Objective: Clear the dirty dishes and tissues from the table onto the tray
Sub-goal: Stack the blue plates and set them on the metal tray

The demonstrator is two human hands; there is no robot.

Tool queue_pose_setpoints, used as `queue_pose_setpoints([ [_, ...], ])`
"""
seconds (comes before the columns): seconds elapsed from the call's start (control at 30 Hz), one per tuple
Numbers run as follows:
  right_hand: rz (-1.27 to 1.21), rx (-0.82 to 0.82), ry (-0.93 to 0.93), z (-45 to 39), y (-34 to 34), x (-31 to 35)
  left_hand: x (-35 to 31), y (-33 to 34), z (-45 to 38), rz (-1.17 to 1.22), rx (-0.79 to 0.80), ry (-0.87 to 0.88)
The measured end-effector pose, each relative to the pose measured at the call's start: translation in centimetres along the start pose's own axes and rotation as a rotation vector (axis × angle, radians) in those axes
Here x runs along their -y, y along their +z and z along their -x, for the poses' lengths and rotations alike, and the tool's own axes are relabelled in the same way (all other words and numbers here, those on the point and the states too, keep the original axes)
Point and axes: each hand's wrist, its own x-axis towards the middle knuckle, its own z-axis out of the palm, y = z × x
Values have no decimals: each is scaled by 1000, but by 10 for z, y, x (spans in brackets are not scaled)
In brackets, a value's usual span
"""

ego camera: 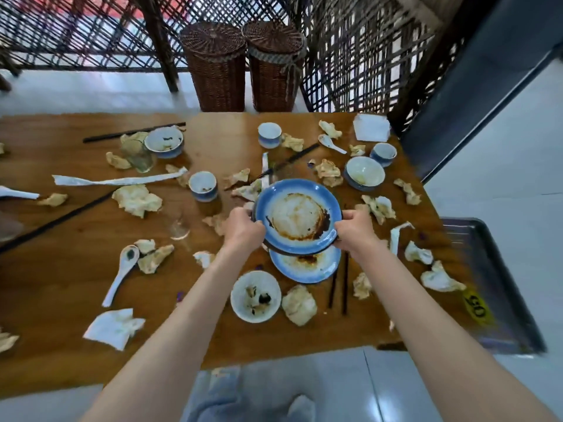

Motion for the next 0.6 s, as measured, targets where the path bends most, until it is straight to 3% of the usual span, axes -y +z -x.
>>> queue_pose_setpoints([
  [0.23, 35, 39, 20, -6, -14, -51, 26, 41, 12, -30, 21, -134],
  [0.6, 172, 1, 22, -22, -7, -77, 38, 60, 1, -120, 69, -90],
])
